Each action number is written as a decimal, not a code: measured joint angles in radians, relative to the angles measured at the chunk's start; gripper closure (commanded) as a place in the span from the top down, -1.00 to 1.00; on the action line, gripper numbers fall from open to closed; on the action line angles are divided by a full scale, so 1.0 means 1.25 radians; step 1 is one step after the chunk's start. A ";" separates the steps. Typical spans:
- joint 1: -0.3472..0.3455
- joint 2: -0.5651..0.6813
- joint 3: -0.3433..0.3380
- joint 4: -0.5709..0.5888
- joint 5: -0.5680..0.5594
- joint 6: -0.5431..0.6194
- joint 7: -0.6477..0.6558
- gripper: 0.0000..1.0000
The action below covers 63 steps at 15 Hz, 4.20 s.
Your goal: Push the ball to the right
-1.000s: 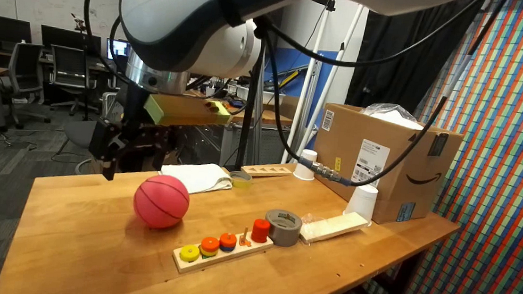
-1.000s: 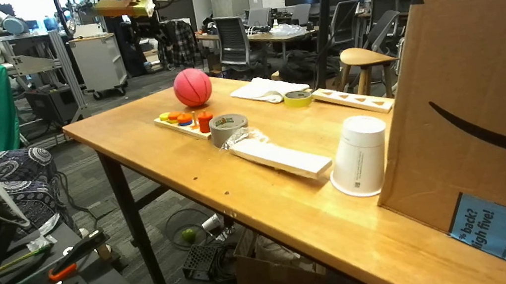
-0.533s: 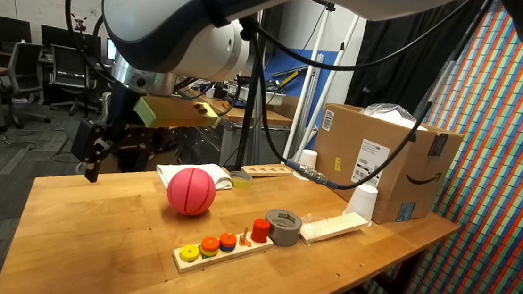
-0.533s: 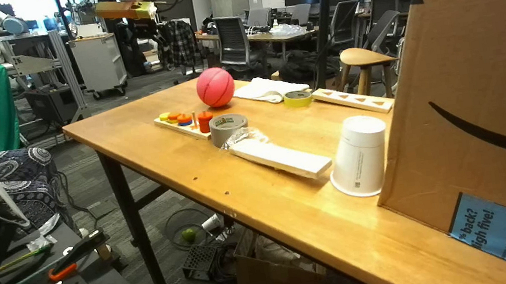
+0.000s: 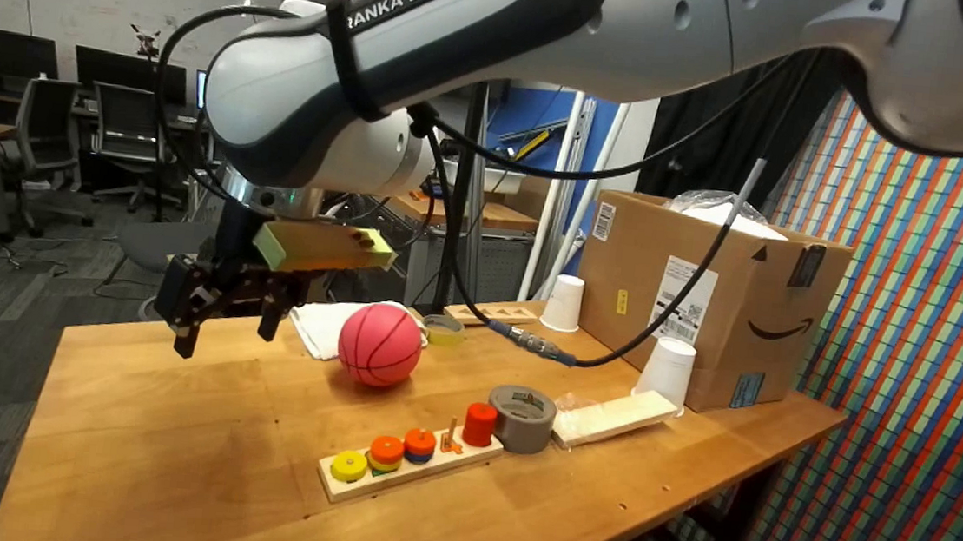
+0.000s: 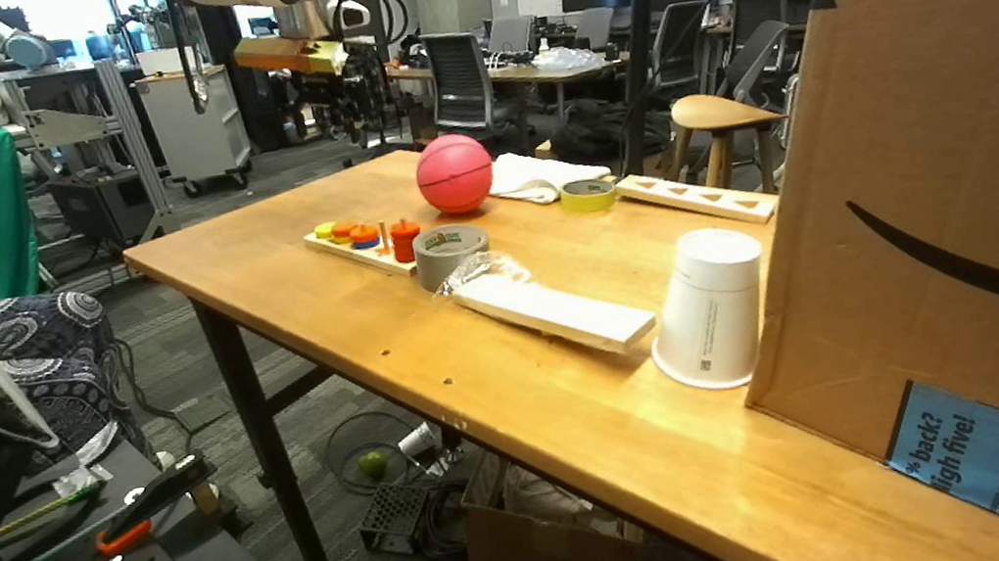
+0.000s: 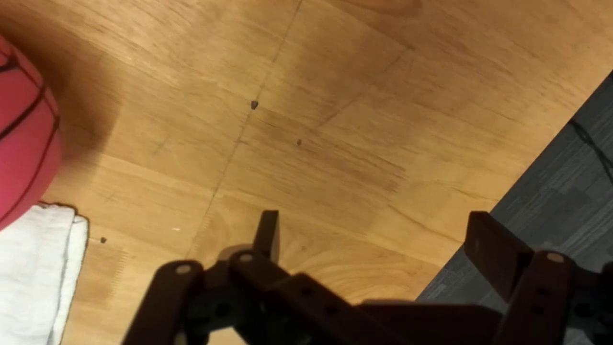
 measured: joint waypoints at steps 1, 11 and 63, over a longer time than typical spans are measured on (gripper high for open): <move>-0.003 0.013 -0.006 0.010 0.005 0.000 0.000 1.00; -0.029 0.077 -0.078 0.050 0.018 -0.003 0.026 1.00; -0.049 -0.019 -0.154 -0.003 -0.267 -0.157 0.161 1.00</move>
